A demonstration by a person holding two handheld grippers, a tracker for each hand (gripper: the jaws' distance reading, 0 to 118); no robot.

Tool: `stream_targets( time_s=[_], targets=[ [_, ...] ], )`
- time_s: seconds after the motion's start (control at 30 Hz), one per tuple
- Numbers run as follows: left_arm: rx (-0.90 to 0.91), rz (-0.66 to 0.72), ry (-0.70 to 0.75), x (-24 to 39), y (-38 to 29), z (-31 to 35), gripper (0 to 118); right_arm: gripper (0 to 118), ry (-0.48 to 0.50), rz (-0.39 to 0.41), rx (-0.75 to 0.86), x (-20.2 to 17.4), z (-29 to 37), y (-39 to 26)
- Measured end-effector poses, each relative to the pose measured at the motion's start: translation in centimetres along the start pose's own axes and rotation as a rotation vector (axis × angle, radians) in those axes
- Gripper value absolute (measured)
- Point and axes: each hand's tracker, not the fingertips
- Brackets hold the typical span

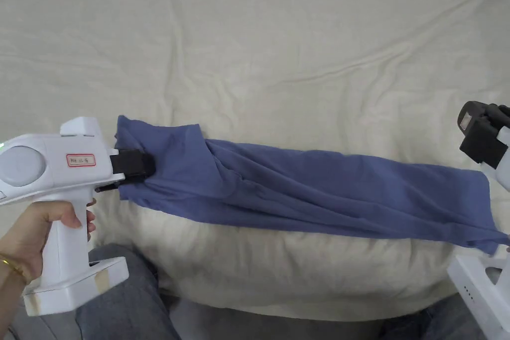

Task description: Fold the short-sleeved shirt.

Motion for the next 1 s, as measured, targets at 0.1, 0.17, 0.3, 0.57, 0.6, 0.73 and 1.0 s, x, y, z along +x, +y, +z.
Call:
stream_targets(
  time_s=[0.1, 0.17, 0.3, 0.57, 0.6, 0.73, 1.0],
  targets=[
    [0.052, -0.111, -0.023, 4.6, 0.6, 2.9, 20, 1, -0.005, 0.022, 0.024, 0.3, 0.7, 0.1],
    [0.084, -0.144, -0.069, 7.3, 0.7, 4.3, 20, 1, -0.007, 0.022, 0.047, 0.6, 1.3, 0.2],
    [0.058, -0.302, -0.047, 13.3, 0.3, 4.5, 20, 1, -0.008, 0.021, 0.082, 1.1, 2.5, 0.6],
    [-0.151, -0.338, -0.051, 22.7, -3.9, -4.6, 20, 1, -0.028, 0.023, 0.118, 2.7, 4.5, 0.5],
    [-0.176, -0.345, -0.033, 23.6, -4.7, -6.2, 20, 1, -0.033, 0.022, 0.118, 2.9, 4.7, 0.5],
    [-0.202, -0.399, 0.034, 26.5, -7.8, -10.3, 66, 1, -0.058, 0.016, 0.12, 3.9, 5.8, -0.1],
    [-0.184, -0.364, -0.091, 28.4, -8.7, -9.0, 27, 1, -0.121, 0.025, 0.113, 5.3, 6.6, -0.7]
  ],
)
